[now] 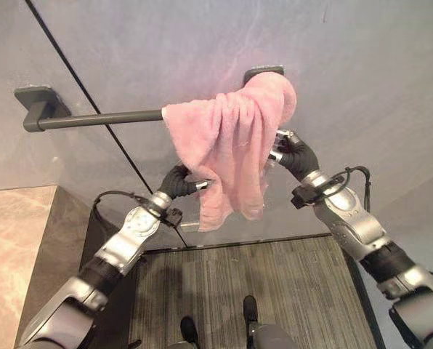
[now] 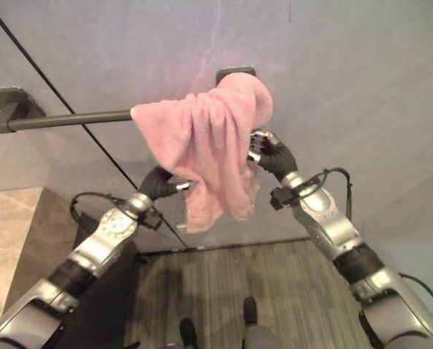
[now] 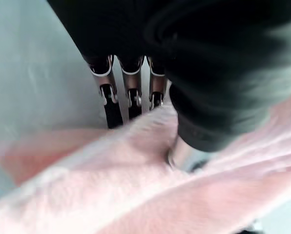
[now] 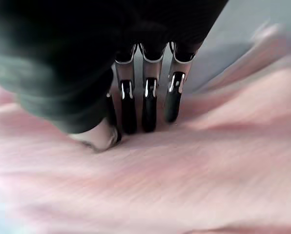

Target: Put brush and paste in cup on sink, flatten towel.

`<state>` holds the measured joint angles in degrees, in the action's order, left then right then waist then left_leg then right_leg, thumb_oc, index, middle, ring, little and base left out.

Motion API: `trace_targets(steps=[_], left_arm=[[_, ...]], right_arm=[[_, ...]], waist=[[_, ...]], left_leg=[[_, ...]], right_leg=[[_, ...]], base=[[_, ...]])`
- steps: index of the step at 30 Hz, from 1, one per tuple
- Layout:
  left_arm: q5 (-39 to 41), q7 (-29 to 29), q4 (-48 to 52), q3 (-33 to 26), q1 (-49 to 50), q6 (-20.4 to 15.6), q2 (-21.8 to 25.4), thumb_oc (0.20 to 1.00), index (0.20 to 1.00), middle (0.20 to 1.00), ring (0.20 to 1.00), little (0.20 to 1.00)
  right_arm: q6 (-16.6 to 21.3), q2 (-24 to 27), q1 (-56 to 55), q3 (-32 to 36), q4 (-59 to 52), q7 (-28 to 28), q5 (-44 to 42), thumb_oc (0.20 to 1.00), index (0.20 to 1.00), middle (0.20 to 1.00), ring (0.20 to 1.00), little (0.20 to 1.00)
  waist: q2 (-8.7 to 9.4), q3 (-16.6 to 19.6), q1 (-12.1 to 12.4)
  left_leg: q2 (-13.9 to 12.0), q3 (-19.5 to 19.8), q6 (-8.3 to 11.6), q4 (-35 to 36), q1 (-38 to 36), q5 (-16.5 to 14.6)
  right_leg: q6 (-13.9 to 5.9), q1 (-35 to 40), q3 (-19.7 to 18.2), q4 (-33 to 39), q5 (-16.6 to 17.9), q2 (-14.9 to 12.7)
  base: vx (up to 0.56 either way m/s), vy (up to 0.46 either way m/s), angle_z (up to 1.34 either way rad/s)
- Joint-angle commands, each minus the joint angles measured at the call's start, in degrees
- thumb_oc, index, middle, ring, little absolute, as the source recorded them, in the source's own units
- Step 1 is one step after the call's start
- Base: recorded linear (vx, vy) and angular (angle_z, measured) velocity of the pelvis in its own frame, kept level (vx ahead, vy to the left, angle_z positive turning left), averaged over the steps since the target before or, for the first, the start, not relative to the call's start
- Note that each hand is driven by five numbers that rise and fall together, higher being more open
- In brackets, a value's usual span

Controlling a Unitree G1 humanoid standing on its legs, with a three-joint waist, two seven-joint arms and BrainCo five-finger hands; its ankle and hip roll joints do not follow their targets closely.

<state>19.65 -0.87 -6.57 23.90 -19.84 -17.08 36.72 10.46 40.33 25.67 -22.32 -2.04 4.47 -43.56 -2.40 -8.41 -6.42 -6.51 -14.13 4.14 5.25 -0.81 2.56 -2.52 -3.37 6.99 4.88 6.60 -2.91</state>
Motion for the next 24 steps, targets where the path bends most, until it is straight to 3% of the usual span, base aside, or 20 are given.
trace_targets(steps=[1, 4, 10, 12, 19, 20, 21, 23, 24], left_arm=[[1.7, 1.1, 6.1, -5.5, 3.9, -3.6, 6.9, 0.2, 0.2, 0.2, 0.2, 0.2], [2.9, 1.3, 10.8, -12.0, 11.1, -3.9, 8.4, 0.2, 0.2, 0.2, 0.2, 0.2], [2.9, 0.3, 10.7, -15.5, 13.8, -4.2, 8.5, 0.2, 0.2, 0.2, 0.2, 0.2], [3.2, -0.2, 8.6, -14.3, 12.2, -4.0, 7.8, 0.2, 0.2, 0.2, 0.2, 0.2], [2.6, -2.3, -2.6, -4.7, 3.4, -2.2, 1.7, 0.203, 0.203, 0.203, 0.203, 0.203], [1.8, -2.6, -3.7, -3.7, 2.4, -2.1, 0.9, 0.266, 0.266, 0.266, 0.266, 0.266], [1.0, -3.0, -6.1, -2.1, 1.1, -1.6, -1.0, 0.959, 0.959, 0.959, 0.959, 0.959], [-1.2, -4.6, -7.0, -1.9, 0.7, -1.4, -1.9, 1.0, 1.0, 1.0, 1.0, 1.0], [-3.2, -6.0, -7.7, -1.9, 0.5, -1.0, -2.8, 1.0, 1.0, 1.0, 1.0, 1.0]], right_arm=[[3.5, 1.1, -4.2, 3.2, -6.3, 3.5, -2.6, 0.2, 0.2, 0.2, 0.2, 0.2], [3.2, 4.1, -6.5, 3.0, -12.2, 5.9, -3.7, 0.2, 0.2, 0.2, 0.2, 0.2], [2.1, 5.3, -3.6, -0.1, -12.4, 5.6, -1.3, 0.2, 0.2, 0.2, 0.2, 0.2], [1.8, 3.5, -0.7, -1.6, -9.6, 4.0, 0.4, 0.2, 0.2, 0.2, 0.2, 0.2], [1.9, -10.4, 6.5, -5.2, 1.3, -2.4, 4.2, 0.2, 0.2, 0.2, 0.2, 0.2], [2.0, -11.6, 6.3, -5.1, 2.6, -3.1, 4.7, 0.2, 0.2, 0.2, 0.2, 0.2], [1.9, -14.1, 5.9, -4.7, 5.2, -4.6, 6.4, 0.2, 0.2, 0.2, 0.2, 0.2], [1.8, -15.1, 5.1, -4.6, 6.2, -5.7, 8.2, 0.2, 0.2, 0.2, 0.2, 0.2], [1.6, -15.7, 4.4, -4.3, 6.7, -6.6, 10.3, 0.74, 0.74, 0.74, 0.74, 0.74]], waist=[[5.36, 4.6, 2.1], [6.28, 4.9, 3.2], [7.19, 4.7, 5.2], [7.16, 4.4, 5.8], [7.16, 3.6, 6.6], [7.17, 3.6, 6.5], [7.17, 3.7, 6.1], [7.22, 3.7, 5.9], [7.24, 3.8, 5.8]], left_leg=[[-1.9, 1.5, 2.71, -0.3, -1.8, 0.7], [-1.6, 2.0, 2.6, -0.3, -1.5, 0.5], [-0.8, 3.1, 2.31, -0.3, 0.1, 0.5], [-0.4, 3.5, 2.14, -0.3, 0.9, 0.6], [0.2, 4.1, 1.81, -0.3, 2.6, 1.0], [0.2, 4.2, 1.79, -0.3, 2.7, 1.0], [0.2, 4.1, 1.65, -0.3, 2.7, 0.9], [0.3, 4.0, 1.6, -0.3, 2.6, 0.8], [0.3, 3.9, 1.54, -0.3, 2.5, 0.7]], right_leg=[[-8.46, 4.3, -2.6, -1.6, -3.1, -7.2], [-8.76, 4.7, -2.0, -0.8, -2.6, -7.6], [-9.3, 4.3, -0.8, 0.1, -1.6, -8.8], [-9.55, 3.6, -0.5, 0.1, -1.2, -9.3], [-9.86, 2.5, 0.0, 0.1, 0.1, -10.3], [-9.89, 2.5, 0.1, 0.1, 0.2, -10.3], [-9.92, 2.5, 0.0, 0.1, 0.3, -10.4], [-9.93, 2.5, -0.1, 0.1, 0.4, -10.5], [-9.92, 2.6, -0.1, 0.1, 0.4, -10.6]], base=[[0.0, 0.028, 0.12], [-0.02, 0.025, 0.08], [-0.05, 0.031, 0.1], [-0.07, 0.044, 0.06], [-0.05, 0.038, 0.14], [-0.03, 0.044, 0.05], [-0.02, 0.043, 0.04], [-0.01, 0.017, 0.01], [0.0, 0.0, 0.0]])
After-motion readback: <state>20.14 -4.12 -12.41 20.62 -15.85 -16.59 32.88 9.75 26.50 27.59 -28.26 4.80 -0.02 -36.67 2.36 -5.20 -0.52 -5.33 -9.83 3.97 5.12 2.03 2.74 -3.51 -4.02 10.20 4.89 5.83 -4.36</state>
